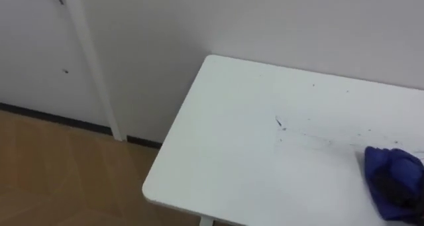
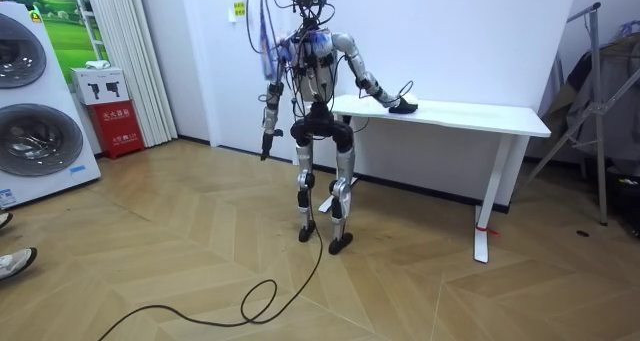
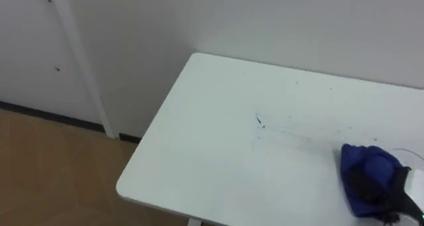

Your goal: Wipe table

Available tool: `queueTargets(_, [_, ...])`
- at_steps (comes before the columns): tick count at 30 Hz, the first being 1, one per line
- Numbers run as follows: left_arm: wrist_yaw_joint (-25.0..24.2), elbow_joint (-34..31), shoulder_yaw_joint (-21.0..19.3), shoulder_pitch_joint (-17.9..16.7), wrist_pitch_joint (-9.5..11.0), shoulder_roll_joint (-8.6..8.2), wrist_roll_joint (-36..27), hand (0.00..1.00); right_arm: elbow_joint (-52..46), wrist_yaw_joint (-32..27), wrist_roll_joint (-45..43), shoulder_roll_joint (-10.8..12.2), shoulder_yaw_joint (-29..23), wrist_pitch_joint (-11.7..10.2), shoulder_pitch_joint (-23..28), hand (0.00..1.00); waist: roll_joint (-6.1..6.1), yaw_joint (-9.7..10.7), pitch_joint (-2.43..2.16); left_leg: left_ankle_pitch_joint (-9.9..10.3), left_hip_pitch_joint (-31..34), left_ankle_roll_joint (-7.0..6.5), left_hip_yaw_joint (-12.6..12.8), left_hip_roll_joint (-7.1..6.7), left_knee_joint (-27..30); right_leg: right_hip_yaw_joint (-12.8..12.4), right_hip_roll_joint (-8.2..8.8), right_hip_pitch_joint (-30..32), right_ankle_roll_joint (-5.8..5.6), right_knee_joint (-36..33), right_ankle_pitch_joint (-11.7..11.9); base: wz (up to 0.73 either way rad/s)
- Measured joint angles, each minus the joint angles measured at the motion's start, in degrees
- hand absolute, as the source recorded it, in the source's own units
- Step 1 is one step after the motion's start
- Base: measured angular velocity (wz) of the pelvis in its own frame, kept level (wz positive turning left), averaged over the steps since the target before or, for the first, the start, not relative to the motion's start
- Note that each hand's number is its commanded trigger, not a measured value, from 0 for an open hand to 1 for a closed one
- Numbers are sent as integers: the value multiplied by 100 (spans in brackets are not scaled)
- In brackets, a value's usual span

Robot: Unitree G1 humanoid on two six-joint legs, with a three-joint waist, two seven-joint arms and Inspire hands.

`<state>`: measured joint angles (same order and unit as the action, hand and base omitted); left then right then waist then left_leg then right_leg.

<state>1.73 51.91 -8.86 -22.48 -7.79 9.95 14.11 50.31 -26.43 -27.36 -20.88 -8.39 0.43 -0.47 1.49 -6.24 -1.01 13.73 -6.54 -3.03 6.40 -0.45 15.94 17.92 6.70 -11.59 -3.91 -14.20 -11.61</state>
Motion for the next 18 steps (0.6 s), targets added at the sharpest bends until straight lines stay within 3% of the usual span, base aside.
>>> queueTargets(1, [8,94,147,138,-9,1,-2,0,-63,97,-10,119,130,361,-260,100,-36,-210,12,35,42,-1,202,84,97,82,35,251,49,-344,-44,-74])
queueTargets(2, [11,171,224,229,-12,10,-2,0,-71,151,-20,158,277,502,-417,100,-54,-317,23,76,89,1,315,139,178,127,61,390,80,-532,-70,-104])
queueTargets(3, [6,300,316,427,-18,27,-2,0,-129,351,-102,284,686,734,-762,100,-79,-536,23,140,212,10,529,250,360,271,195,704,118,-981,-119,-97])
queueTargets(4, [3,426,406,681,-15,59,-26,0,-169,576,-259,445,1147,848,-1202,100,-91,-701,101,192,324,7,678,372,539,338,304,1067,95,-1551,-166,-82])
queueTargets(5, [2,475,461,788,-9,82,-20,0,-169,701,-284,533,1370,857,-1428,100,-78,-786,138,207,420,28,744,437,655,339,400,1261,67,-1886,-229,-52])
queueTargets(7, [-6,558,576,1161,142,115,-71,0,-150,1057,-625,901,2044,809,-2176,100,-84,-1274,189,333,742,131,870,682,1089,313,1024,1674,45,-2577,-524,-25])
queueTargets(8, [-9,550,634,1196,257,170,-118,0,-137,1114,-780,1011,2289,657,-2453,100,-104,-1510,208,410,894,214,811,795,1233,319,1364,1661,25,-2444,-520,0])
queueTargets(9, [-10,537,655,1206,298,205,-120,0,-107,1118,-830,1033,2361,552,-2593,100,-102,-1591,205,420,1003,253,751,858,1312,339,1512,1641,6,-2325,-496,28])
queueTargets(10, [-1,530,681,1266,294,277,-114,0,-34,1117,-887,1032,2385,362,-2852,100,-66,-1685,191,410,1265,349,566,944,1452,354,1745,1631,-83,-1987,-359,45])
queueTargets(11, [-5,529,677,1208,268,379,-119,0,51,1110,-893,1003,2382,304,-3042,100,-7,-1739,178,340,1461,447,372,1043,1495,240,1867,1617,-141,-1545,-164,48])
queueTargets(12, [-13,529,677,1160,252,438,-120,0,97,1110,-890,981,2380,302,-3090,100,-3,-1745,176,302,1520,543,251,1104,1504,212,1895,1569,-157,-1314,-63,57])
queueTargets(14, [-75,538,666,1092,168,721,-109,0,306,1108,-867,838,2255,288,-2944,100,12,-1619,174,190,1647,906,-247,1426,1508,190,1913,1334,-198,-722,343,79])
queueTargets(15, [-76,537,664,1097,168,791,-104,0,370,1120,-869,788,2227,290,-2859,100,4,-1590,180,167,1647,1015,-371,1506,1499,215,1914,1285,-199,-653,466,75])
queueTargets(16, [-72,536,665,1092,177,926,-126,0,375,1111,-796,712,2075,175,-2646,100,18,-1522,182,126,1601,1247,-562,1693,1455,275,1885,1263,-232,-636,654,54])
queueTargets(17, [-71,536,636,1065,173,1061,-191,0,333,1071,-682,667,2032,52,-2486,100,44,-1383,176,70,1516,1470,-696,1907,1343,270,1762,1289,-268,-686,698,37])
queueTargets(18, [-73,522,572,1067,176,1134,-224,0,300,1067,-627,643,2006,-11,-2417,100,84,-1357,166,14,1471,1590,-711,2034,1253,316,1681,1374,-269,-806,699,27])
